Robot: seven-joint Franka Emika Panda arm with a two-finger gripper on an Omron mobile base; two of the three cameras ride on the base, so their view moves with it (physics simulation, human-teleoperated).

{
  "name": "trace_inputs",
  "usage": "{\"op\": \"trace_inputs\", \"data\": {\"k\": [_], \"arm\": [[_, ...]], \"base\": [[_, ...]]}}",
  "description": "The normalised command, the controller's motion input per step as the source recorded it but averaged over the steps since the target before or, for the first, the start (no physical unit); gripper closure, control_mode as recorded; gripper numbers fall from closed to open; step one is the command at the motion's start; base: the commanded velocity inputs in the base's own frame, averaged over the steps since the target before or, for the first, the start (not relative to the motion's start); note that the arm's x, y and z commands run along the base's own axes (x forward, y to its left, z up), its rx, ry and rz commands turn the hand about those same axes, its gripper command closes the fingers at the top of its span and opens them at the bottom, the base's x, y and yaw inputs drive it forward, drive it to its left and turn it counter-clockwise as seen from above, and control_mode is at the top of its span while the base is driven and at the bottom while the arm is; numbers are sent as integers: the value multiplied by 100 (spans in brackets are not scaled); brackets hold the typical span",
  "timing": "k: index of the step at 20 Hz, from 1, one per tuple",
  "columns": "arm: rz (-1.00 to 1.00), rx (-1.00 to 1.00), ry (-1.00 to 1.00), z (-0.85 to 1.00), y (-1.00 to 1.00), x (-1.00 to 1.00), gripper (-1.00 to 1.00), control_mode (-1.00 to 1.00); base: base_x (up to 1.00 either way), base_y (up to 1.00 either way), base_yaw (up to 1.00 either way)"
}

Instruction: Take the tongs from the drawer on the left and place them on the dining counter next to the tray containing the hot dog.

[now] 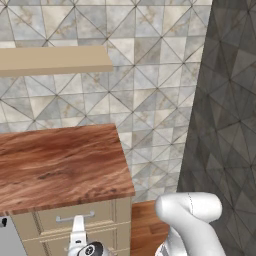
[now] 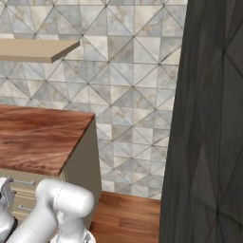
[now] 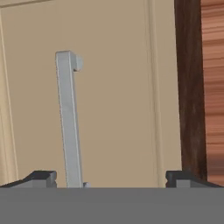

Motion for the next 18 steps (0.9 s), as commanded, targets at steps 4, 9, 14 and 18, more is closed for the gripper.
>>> {"op": "trace_inputs", "data": {"k": [4, 9, 14, 18], "arm": [[5, 3, 0, -9, -9, 15, -100, -100], [8, 1, 0, -19, -2, 23, -100, -100], [7, 0, 0, -29, 0, 32, -100, -100], [7, 0, 0, -34, 0, 27, -100, -100]], "base": [[0, 0, 0], [0, 0, 0], [0, 0, 0], [0, 0, 0]]}}
